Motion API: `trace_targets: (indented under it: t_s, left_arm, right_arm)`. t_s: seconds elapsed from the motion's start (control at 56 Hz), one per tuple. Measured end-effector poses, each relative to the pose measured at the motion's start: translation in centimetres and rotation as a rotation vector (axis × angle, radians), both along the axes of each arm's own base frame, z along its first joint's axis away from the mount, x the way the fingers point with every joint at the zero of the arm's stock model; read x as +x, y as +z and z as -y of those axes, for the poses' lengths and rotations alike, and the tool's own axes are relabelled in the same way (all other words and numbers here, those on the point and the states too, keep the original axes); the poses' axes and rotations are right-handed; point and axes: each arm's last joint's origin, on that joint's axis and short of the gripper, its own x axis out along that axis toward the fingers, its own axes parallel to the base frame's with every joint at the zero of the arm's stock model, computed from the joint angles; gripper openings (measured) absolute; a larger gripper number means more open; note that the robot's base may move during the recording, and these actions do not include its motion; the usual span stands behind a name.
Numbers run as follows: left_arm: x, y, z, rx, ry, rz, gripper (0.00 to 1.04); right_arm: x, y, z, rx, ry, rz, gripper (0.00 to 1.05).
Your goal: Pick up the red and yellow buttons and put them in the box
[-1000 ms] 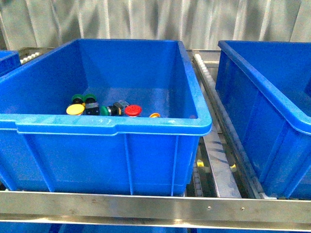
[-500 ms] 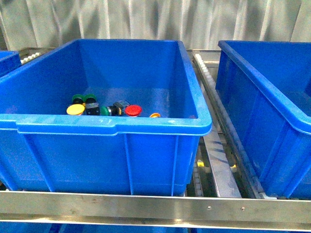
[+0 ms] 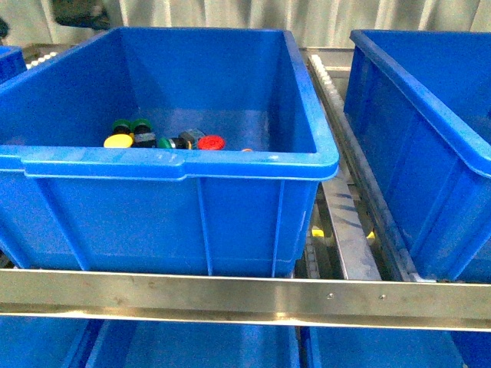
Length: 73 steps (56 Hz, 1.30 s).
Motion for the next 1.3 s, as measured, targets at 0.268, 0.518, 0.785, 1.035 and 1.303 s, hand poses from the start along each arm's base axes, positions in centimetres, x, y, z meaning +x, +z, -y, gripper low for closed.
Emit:
trace_targets:
  t_s: [0.268, 0.518, 0.785, 1.035, 1.303]
  left_arm:
    - [7.3, -1.1, 5.0, 0.046, 0.016, -0.153, 0.97]
    - [11.0, -3.3, 8.2, 0.053, 0.036, -0.282, 0.97]
    - [12.0, -5.3, 9.8, 0.063, 0.036, -0.329, 0.97]
    - [12.5, -7.1, 10.2, 0.088, 0.053, -0.373, 0.97]
    - [12.9, -8.1, 10.4, 0.096, 0.074, -0.388, 0.97]
  right_arm:
    - [0.0, 0.0, 0.0, 0.0, 0.0, 0.0, 0.97]
    - [0.0, 0.0, 0.0, 0.0, 0.0, 0.0, 0.97]
    - [0.0, 0.0, 0.0, 0.0, 0.0, 0.0, 0.97]
    - [0.0, 0.0, 0.0, 0.0, 0.0, 0.0, 0.97]
    - [0.0, 0.0, 0.0, 0.0, 0.0, 0.0, 0.97]
